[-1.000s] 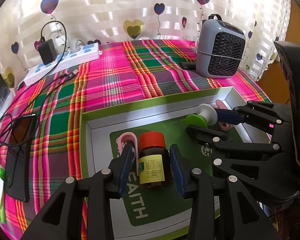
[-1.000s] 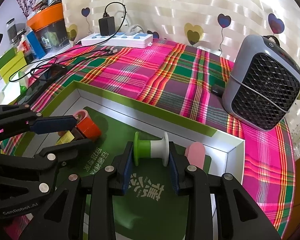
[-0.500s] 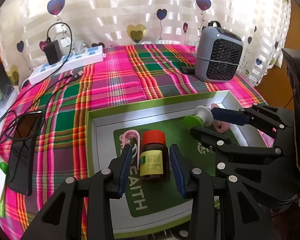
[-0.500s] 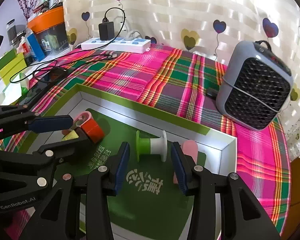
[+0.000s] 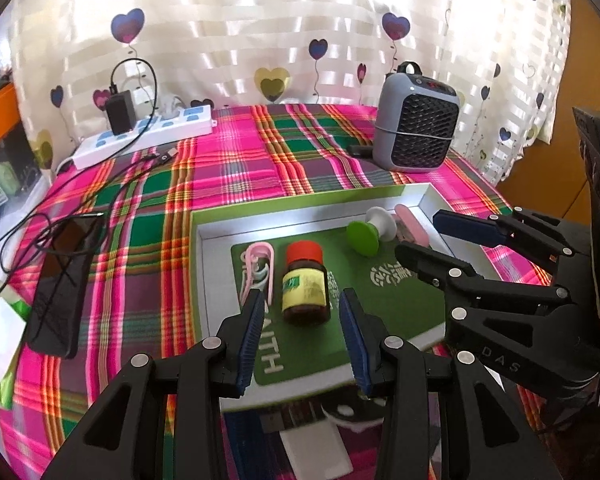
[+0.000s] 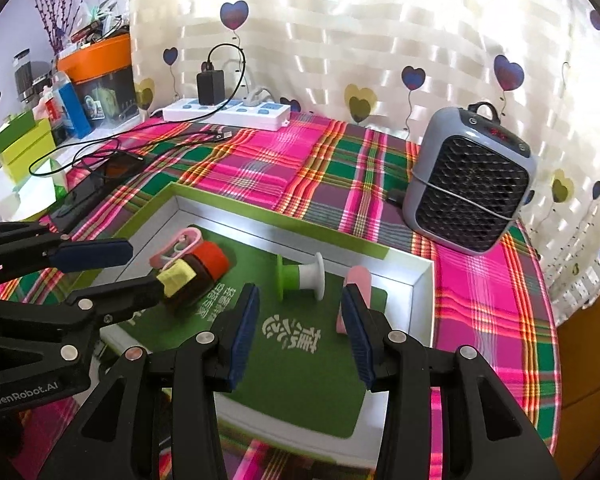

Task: Organize rigid objects
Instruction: 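Lift both tools out of the box and back away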

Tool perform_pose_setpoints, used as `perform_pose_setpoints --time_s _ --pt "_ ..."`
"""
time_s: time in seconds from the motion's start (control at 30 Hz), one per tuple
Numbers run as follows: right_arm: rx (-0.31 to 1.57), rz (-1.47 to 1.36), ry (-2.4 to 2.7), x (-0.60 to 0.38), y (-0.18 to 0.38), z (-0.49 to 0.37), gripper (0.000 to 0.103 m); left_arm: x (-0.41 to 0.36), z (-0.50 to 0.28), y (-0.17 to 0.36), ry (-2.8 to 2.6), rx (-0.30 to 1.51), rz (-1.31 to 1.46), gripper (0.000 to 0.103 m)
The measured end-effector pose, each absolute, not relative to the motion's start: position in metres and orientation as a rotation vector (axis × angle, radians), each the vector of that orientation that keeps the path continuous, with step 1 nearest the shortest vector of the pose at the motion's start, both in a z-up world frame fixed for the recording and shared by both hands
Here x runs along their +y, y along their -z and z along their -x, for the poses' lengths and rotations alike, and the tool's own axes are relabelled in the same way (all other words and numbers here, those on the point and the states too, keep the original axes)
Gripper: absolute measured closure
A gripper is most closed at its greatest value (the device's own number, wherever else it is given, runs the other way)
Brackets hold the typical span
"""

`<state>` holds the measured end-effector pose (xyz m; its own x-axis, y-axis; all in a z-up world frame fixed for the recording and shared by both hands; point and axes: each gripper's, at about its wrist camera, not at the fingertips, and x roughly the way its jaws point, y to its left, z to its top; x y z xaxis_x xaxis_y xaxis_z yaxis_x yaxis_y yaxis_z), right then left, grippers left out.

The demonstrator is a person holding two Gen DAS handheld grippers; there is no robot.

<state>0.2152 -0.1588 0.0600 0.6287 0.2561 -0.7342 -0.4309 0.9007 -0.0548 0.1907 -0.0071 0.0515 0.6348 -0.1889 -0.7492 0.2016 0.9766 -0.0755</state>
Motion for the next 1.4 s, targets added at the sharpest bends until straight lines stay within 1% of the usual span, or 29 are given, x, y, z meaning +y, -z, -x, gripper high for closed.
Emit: perform_pose_setpoints --time_s 0.33,0.57,1.4 --pt "0.761 0.221 -0.340 -0.164 -0.071 -0.184 0.059 -0.002 -0.156 -0.061 0.229 0.824 0.005 0.065" --pt "0.733 0.181 -0.349 -0.170 -0.082 -0.159 0.059 0.007 -0.134 -0.059 0.225 0.823 0.033 0.065" --pt "0.658 0.195 -0.236 -0.176 -0.080 -0.098 0.059 0.036 -0.079 -0.047 0.191 0.824 0.069 0.065"
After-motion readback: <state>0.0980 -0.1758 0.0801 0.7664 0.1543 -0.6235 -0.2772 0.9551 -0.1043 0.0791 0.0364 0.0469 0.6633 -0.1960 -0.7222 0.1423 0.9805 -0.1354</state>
